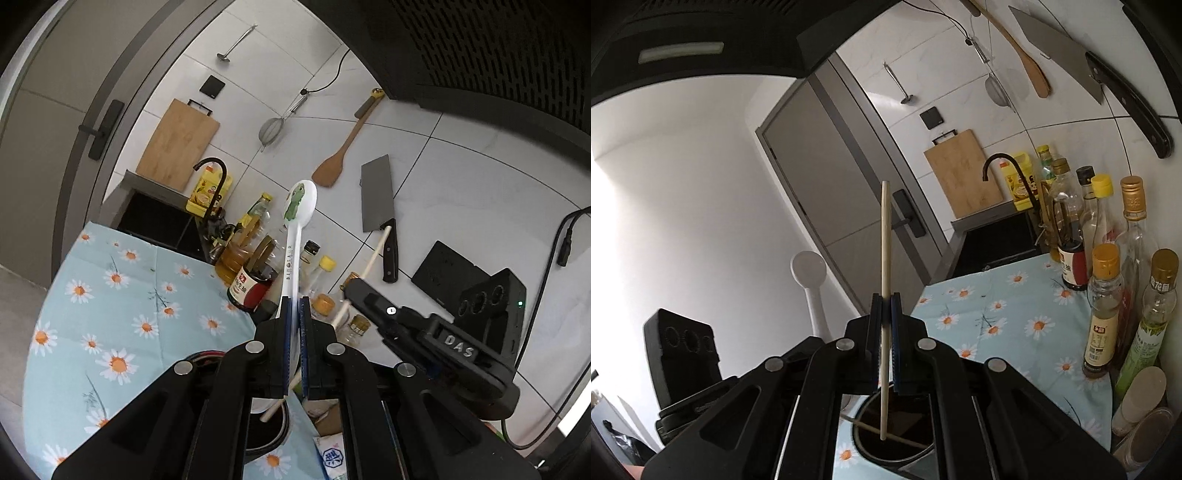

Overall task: Organize utensils
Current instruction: 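Carry the spoon and chopstick up over the black holder and lower them in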

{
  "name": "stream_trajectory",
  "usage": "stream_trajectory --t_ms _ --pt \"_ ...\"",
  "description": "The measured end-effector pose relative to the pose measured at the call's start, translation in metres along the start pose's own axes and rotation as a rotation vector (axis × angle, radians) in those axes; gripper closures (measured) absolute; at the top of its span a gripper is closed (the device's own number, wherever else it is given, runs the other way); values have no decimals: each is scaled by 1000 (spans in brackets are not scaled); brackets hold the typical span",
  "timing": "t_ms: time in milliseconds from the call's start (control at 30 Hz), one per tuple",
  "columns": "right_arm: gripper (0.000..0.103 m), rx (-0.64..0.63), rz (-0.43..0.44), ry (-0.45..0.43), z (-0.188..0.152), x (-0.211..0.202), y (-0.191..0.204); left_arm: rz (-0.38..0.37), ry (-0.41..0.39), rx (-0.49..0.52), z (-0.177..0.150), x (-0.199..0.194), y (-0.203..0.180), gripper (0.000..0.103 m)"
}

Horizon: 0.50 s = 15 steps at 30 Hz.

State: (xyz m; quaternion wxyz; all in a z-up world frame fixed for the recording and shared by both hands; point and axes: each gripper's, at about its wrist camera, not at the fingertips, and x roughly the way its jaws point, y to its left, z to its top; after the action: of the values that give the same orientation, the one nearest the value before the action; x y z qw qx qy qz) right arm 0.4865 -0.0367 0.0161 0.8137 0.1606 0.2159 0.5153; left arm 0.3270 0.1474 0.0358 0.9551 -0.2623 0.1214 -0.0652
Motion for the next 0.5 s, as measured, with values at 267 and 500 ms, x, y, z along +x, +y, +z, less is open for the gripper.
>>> stream_trajectory --t_ms 267,500 --pt "97 -35 -48 35 -12 18 -8 42 41 70 -19 16 -6 100" --pt "97 -36 -61 74 -23 24 -15 94 70 92 -29 22 -1 100"
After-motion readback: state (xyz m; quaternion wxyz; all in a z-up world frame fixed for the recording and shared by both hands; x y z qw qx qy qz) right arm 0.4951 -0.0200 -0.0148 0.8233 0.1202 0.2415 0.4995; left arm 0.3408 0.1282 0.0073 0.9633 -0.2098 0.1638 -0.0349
